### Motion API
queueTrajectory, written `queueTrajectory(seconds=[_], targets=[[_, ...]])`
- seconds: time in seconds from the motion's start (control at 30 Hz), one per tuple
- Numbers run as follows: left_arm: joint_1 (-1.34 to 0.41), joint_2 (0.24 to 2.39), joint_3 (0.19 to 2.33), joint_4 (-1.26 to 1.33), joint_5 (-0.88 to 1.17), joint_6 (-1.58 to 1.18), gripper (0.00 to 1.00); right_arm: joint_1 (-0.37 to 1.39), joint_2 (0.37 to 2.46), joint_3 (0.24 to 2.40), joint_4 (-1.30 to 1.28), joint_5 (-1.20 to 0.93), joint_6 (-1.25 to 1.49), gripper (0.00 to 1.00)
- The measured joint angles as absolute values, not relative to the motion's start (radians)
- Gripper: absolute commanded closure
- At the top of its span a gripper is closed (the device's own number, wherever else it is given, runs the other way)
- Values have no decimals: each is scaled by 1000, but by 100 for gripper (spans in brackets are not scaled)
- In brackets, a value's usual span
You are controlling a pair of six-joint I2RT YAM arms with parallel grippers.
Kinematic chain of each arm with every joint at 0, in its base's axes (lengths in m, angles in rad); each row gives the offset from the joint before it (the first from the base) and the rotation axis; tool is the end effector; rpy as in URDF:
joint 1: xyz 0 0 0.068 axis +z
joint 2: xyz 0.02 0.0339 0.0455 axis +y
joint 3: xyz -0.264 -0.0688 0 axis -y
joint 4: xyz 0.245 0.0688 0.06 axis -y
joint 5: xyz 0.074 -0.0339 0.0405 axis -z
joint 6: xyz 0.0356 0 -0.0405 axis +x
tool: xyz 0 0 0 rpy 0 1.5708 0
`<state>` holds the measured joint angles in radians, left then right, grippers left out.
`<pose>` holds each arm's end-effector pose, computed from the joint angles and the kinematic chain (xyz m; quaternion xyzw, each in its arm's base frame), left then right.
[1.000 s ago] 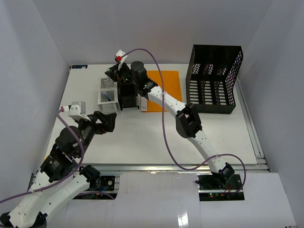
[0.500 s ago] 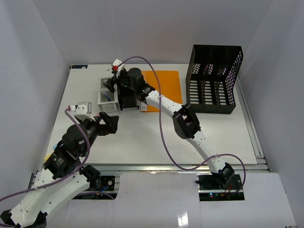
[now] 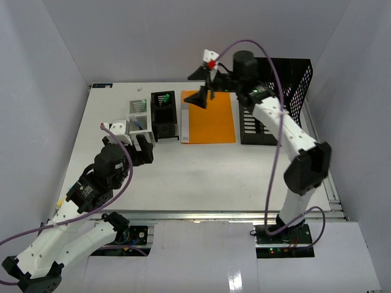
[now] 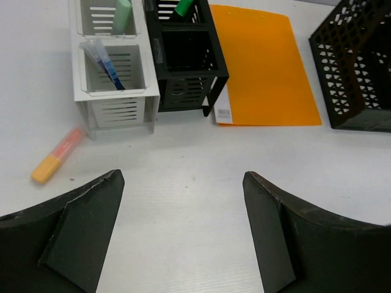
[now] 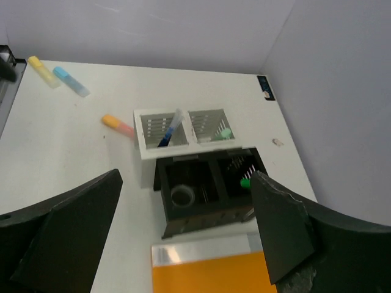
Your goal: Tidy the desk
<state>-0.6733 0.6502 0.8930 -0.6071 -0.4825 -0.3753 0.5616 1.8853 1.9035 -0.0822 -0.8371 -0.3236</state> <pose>0.1134 -0.0693 0.3529 -0.0153 0.8109 -0.1055 0.5754 0.3610 0.2584 0.4227 -0.5367 0.4831 0.3686 0.5855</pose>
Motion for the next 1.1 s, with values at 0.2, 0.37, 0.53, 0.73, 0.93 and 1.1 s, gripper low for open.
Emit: queueTrajectory(seconds=[0.2,0.37,0.53,0.73,0.93,1.1], targets=[[-318,825,920,-551,-252,-273,8,433,1471,1365,-200,-992,-443,5],[98,919,868,-493,-51,-227,12,413,1332,982,-332,-1028,-525,7],[250,952,743,-364,85,-215,21,218,1169,830,-353,-1090,-566,7],[303,999,615,-293,178,-98,17,47,1019,706,-242,-1226,-535,7],[304,1129,599,-202,240,38,20,14,1008,689,-209,-1287,-522,7],[304,1267,623,-165,271,133,25,14,975,689,-199,-1316,-514,7]])
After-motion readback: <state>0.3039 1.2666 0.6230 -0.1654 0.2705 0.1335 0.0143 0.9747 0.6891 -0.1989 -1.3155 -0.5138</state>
